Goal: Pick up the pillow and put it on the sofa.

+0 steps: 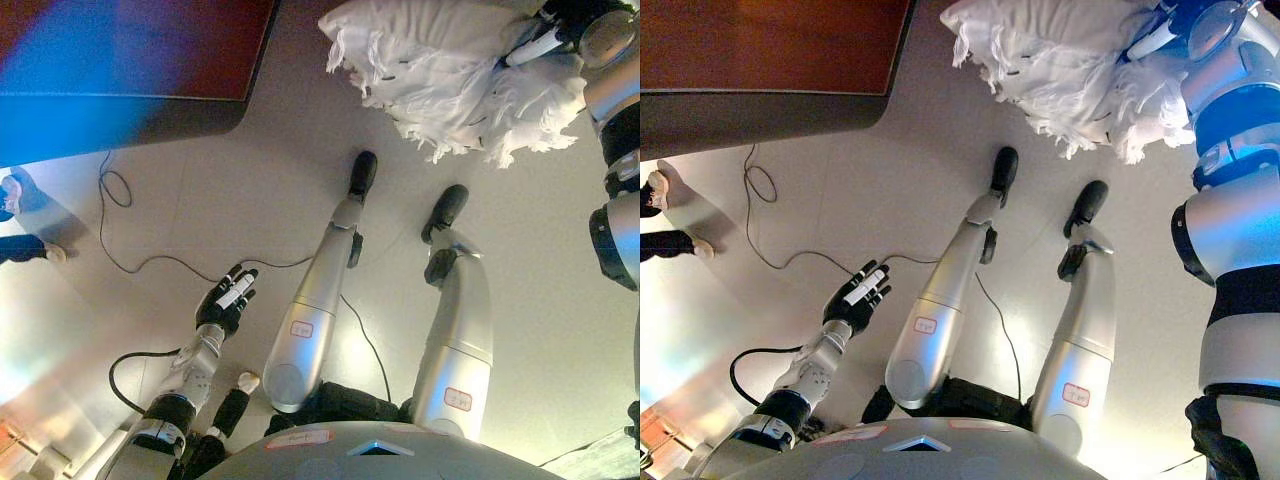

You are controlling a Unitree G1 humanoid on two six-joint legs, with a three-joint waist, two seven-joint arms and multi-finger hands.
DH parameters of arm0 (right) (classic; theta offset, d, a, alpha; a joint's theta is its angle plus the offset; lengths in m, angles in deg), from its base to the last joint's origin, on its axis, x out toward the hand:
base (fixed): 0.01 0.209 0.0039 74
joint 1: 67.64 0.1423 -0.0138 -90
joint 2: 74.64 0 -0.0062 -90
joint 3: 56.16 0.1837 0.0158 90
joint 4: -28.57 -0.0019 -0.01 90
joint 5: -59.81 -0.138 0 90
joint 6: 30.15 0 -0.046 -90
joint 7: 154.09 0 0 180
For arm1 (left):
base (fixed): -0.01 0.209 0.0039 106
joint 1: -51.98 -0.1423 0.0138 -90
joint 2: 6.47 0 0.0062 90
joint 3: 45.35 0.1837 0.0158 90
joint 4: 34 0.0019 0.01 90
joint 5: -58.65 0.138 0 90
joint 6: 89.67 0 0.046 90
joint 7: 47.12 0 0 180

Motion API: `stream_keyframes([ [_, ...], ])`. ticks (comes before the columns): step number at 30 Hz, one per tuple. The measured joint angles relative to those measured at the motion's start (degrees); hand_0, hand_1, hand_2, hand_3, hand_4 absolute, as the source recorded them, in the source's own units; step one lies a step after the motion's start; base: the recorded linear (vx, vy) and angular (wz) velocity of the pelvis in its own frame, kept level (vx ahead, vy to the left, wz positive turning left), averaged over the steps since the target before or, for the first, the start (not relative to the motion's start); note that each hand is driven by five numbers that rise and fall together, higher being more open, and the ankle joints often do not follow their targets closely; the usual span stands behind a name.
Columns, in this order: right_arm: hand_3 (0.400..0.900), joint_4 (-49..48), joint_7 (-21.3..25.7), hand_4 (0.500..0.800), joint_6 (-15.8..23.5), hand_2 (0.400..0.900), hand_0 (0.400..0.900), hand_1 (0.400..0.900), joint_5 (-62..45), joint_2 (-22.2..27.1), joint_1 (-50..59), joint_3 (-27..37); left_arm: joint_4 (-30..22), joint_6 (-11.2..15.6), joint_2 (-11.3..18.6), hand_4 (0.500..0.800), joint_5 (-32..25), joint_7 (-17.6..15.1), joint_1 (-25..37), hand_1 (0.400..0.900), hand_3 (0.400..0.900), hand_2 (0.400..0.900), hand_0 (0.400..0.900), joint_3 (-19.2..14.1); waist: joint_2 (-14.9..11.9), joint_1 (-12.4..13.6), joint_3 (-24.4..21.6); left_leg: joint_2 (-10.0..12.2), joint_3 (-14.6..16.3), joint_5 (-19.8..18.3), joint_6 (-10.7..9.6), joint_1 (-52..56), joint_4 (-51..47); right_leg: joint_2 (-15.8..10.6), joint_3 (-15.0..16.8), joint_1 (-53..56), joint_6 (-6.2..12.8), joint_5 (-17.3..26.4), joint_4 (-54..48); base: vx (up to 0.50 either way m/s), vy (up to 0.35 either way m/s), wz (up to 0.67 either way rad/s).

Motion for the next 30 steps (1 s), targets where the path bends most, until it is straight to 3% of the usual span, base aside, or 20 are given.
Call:
stream_keyframes([
  [8,0.400,-0.4,-6.5,0.500,4.3,0.400,0.400,0.400,-0.5,0.2,-5.2,0.0,0.2,-0.6,0.1,0.800,0.0,-1.1,0.2,0.900,0.900,0.900,0.900,-0.4,0.5,-0.9,-0.4,1.1,-0.1,0.0,0.7,8.9,-3.3,1.3,-1.5,11.4,0.69,1.8,-7.6,-0.01,-0.021,0.02],
  [13,0.400,-5.3,-12.1,0.500,6.0,0.400,0.400,0.400,-1.2,4.0,-11.3,0.0,2.3,-2.5,0.1,0.800,1.9,-1.8,1.0,0.900,0.900,0.900,0.900,-1.5,0.2,-2.0,-0.2,1.1,-0.2,0.3,1.4,17.9,-7.0,1.3,-2.9,21.8,1.52,2.6,-12.6,0.12,-0.075,0.12],
  [17,0.400,-16.5,-17.5,0.500,5.9,0.400,0.400,0.400,-5.4,7.0,-16.7,0.0,7.1,-4.5,0.6,0.800,7.2,-1.9,1.7,0.900,0.900,0.900,0.900,-2.9,-2.6,-5.1,1.1,1.2,0.2,0.2,1.9,28.6,-10.9,1.7,-3.5,33.7,2.30,3.4,-18.4,0.20,-0.024,0.07],
  [21,0.400,-28.9,-21.7,0.500,5.9,0.400,0.400,0.400,-8.9,8.9,-19.3,1.1,10.8,-5.3,0.8,0.800,10.7,-1.8,1.6,0.900,0.900,0.900,0.900,-5.4,-8.0,-7.2,0.5,1.9,2.0,0.7,2.1,36.3,-16.1,2.7,-3.1,42.3,2.86,5.9,-26.3,0.24,0.014,0.05],
  [25,0.400,-33.2,-26.8,0.500,5.9,0.400,0.400,0.400,-12.3,10.0,-22.6,4.6,13.8,-5.8,0.8,0.800,14.8,-1.4,2.1,0.900,0.900,0.900,0.900,-8.9,-12.5,-7.2,-1.1,1.9,2.7,1.0,2.4,41.0,-19.5,3.1,-3.1,48.2,3.17,7.7,-32.4,0.26,0.007,0.08],
  [30,0.400,-36.2,-33.1,0.500,4.4,0.400,0.400,0.400,-16.7,10.5,-23.8,6.7,19.9,-5.2,0.7,0.800,20.4,-1.3,1.9,0.900,0.900,0.900,0.900,-12.3,-15.5,-7.2,-3.1,1.6,2.7,0.3,2.4,46.1,-21.8,3.2,-3.1,54.0,3.30,7.9,-35.6,0.24,0.016,0.07],
])
